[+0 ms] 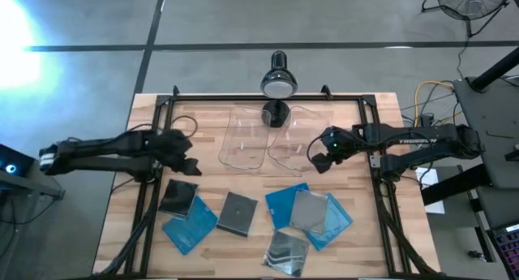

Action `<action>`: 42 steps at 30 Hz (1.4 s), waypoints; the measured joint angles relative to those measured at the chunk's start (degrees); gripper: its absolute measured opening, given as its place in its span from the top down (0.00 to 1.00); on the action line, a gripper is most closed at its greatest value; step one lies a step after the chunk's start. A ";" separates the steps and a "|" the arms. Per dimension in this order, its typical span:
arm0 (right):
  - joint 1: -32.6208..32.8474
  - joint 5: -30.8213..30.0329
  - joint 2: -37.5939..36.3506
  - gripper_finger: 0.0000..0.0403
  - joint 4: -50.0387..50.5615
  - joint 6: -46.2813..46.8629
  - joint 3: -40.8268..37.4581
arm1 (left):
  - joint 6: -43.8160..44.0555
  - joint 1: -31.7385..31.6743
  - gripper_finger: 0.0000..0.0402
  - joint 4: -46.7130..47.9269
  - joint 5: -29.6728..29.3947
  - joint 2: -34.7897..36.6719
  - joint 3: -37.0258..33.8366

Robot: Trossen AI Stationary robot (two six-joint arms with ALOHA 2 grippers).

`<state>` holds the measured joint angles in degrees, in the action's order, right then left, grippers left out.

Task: Pick & place jewel cases by type
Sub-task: Put the black CD case into the right transparent bin

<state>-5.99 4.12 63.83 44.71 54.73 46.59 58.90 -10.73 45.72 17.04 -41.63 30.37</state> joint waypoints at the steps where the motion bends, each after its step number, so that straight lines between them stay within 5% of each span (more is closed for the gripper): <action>1: 0.25 0.02 0.00 0.43 0.76 0.19 -0.02 | -0.61 0.32 0.47 1.94 -0.27 -2.13 1.45; 8: 1.30 0.79 0.00 0.43 3.25 0.40 -0.33 | -7.42 1.62 0.47 4.72 2.17 -14.84 7.38; 15: 3.38 5.02 0.02 0.43 8.05 3.61 -2.13 | -10.28 1.62 0.47 -10.84 5.31 -22.94 7.86; 21: 8.63 8.02 0.02 0.43 9.88 5.83 -3.18 | -10.57 2.11 0.47 -16.43 14.27 -27.25 7.85; 42: 13.34 6.45 0.11 0.43 -19.87 -16.21 -17.19 | -9.82 5.45 0.47 -16.60 13.62 -29.31 7.74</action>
<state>7.35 10.57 63.94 24.84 38.52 29.40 49.08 -5.27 29.12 30.66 -70.94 38.11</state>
